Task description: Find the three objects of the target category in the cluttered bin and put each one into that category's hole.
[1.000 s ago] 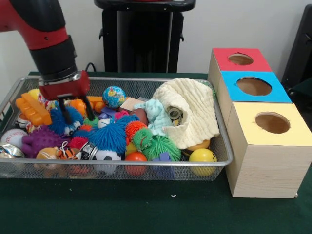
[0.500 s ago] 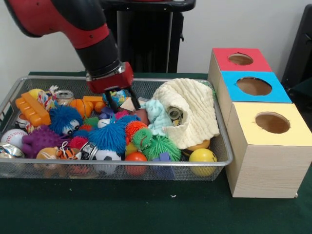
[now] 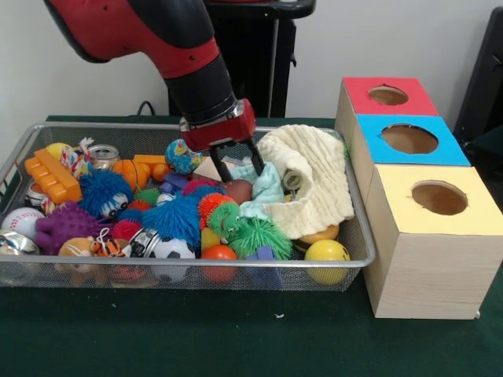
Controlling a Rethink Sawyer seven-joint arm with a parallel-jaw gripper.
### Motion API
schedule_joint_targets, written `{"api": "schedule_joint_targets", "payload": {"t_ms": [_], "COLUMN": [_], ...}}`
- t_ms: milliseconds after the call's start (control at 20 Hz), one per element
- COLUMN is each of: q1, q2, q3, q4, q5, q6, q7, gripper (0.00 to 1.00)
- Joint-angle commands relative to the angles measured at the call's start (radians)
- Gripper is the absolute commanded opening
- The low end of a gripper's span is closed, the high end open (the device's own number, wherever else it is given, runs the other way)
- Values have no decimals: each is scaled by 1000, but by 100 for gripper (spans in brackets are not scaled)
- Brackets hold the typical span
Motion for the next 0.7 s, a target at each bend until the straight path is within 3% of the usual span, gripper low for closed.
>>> {"api": "schedule_joint_targets", "payload": {"t_ms": [50, 500, 700], "q1": [38, 69, 65], "q2": [6, -60, -64], "q3": [64, 144, 164], "q4": [54, 156, 165], "q5": [132, 289, 315], "q6": [-81, -140, -148], "q7": [314, 400, 401], "gripper": [100, 100, 100]}}
